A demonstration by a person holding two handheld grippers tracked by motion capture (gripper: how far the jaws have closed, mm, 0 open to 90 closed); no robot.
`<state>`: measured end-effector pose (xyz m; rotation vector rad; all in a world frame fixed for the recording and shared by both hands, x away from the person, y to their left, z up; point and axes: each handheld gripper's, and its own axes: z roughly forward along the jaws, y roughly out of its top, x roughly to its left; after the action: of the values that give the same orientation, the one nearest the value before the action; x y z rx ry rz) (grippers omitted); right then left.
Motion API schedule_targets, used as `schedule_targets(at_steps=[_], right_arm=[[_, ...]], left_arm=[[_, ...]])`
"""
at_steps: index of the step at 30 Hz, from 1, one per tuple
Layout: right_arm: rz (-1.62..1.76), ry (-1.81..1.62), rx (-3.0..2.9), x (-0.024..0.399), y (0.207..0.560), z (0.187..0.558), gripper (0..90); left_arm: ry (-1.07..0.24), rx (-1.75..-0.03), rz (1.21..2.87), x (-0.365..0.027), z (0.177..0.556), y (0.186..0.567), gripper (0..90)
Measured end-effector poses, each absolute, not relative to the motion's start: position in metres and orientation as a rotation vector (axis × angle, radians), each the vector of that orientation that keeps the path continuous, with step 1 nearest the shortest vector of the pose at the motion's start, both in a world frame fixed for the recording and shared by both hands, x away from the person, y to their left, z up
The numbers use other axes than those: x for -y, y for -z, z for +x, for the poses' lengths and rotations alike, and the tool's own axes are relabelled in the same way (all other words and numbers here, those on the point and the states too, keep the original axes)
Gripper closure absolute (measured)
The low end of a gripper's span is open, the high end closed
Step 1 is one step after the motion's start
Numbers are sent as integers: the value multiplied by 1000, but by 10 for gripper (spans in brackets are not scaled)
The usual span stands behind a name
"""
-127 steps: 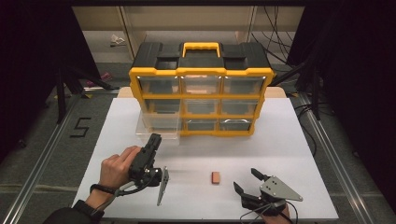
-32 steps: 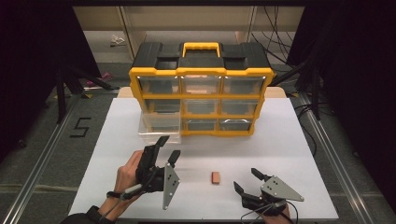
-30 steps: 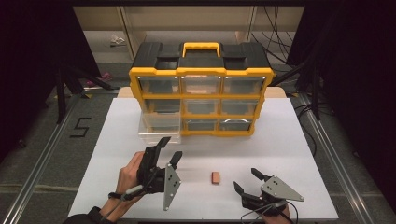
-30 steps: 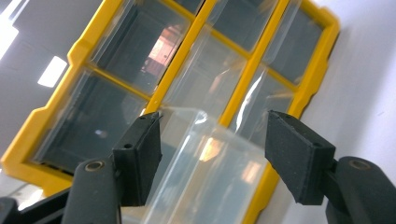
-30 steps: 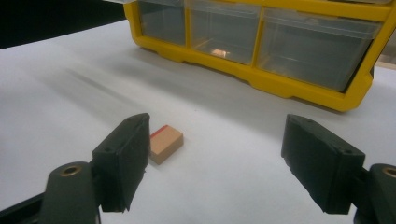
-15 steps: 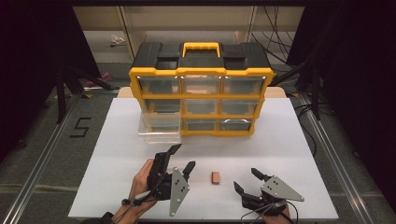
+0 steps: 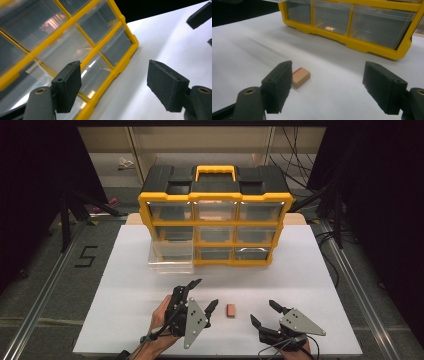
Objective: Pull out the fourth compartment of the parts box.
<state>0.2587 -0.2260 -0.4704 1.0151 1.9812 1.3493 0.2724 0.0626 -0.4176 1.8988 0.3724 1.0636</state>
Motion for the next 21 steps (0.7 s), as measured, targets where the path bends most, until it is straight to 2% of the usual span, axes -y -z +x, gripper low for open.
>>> schedule_targets(at_steps=[8,19,21], right_arm=[[1015,-1360,-1974,227,471,259,248],[1029,-1369,-1964,231,471,260,248],[1035,-1368,-1963,232,471,261,248]], left_arm=[[-913,-459,1917,-56,278,427,247],[-774,-521,1957,-47,284,435,233],[-702,-560,1965,-44,288,437,231]])
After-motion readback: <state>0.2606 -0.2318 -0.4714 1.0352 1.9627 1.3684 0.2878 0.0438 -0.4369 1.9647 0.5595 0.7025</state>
